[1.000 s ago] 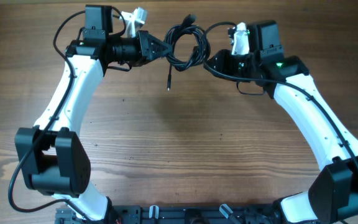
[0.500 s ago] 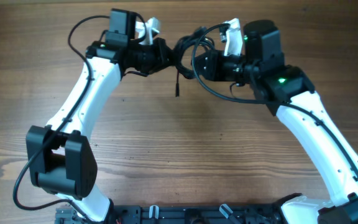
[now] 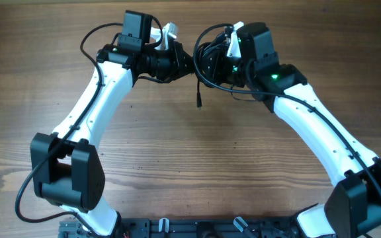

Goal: Untangle cables

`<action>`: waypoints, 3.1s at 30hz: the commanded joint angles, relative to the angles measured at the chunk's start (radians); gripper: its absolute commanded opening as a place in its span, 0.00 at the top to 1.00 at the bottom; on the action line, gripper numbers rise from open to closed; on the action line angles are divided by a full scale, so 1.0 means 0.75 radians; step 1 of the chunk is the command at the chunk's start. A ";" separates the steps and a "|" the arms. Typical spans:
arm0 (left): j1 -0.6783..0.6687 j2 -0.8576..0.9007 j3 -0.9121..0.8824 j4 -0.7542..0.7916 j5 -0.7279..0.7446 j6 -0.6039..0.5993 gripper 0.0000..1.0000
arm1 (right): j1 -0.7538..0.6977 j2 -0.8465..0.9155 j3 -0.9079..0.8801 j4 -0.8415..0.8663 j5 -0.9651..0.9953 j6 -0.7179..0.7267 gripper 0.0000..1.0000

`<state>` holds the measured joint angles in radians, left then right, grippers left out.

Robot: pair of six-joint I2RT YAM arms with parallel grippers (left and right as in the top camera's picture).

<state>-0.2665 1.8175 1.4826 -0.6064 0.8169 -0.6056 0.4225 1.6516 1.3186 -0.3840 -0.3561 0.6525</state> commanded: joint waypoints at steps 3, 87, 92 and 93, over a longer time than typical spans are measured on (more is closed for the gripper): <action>-0.009 -0.005 0.011 0.017 0.235 -0.045 0.96 | 0.009 0.079 0.012 0.017 0.042 0.024 0.74; -0.127 -0.005 0.011 0.126 0.017 0.210 0.96 | -0.745 0.214 0.015 -0.337 -0.605 -0.450 0.17; -0.127 -0.005 0.011 0.125 -0.115 0.210 0.96 | -0.748 0.125 0.109 -0.454 -0.393 -0.456 0.14; -0.127 -0.005 0.011 0.125 -0.141 0.210 0.96 | -0.748 0.103 0.131 -0.483 -0.297 -0.457 0.13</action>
<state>-0.3641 1.8336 1.4773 -0.5217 0.7658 -0.4713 -0.1345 1.8057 1.3460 -0.7128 -0.7357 0.3355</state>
